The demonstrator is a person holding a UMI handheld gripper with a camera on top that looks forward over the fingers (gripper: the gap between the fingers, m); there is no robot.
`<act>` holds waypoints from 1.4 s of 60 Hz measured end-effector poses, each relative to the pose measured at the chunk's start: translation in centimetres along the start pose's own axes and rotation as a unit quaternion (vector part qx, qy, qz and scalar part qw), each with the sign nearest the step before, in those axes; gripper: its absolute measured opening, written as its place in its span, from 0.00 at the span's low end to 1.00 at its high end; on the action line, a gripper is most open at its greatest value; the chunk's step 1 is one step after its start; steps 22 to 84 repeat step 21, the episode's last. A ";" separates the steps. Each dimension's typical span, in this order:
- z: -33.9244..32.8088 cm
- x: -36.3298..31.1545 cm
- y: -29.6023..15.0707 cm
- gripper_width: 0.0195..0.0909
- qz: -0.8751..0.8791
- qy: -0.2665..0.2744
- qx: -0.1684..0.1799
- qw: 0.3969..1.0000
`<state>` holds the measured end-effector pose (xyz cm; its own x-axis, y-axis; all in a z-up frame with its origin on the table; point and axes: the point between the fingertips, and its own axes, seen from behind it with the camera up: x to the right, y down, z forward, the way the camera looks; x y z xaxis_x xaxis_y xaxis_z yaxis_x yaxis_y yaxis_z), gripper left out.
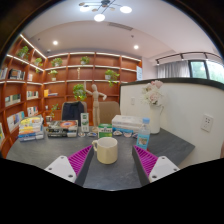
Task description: Pour water
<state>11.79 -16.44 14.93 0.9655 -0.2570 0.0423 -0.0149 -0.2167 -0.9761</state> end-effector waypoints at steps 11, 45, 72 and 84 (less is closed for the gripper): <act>-1.5 -4.4 0.7 0.82 -0.012 -0.038 0.000 0.999; -1.7 -6.7 1.4 0.82 -0.027 -0.054 -0.007 0.998; -1.7 -6.7 1.4 0.82 -0.027 -0.054 -0.007 0.998; -1.7 -6.7 1.4 0.82 -0.027 -0.054 -0.007 0.998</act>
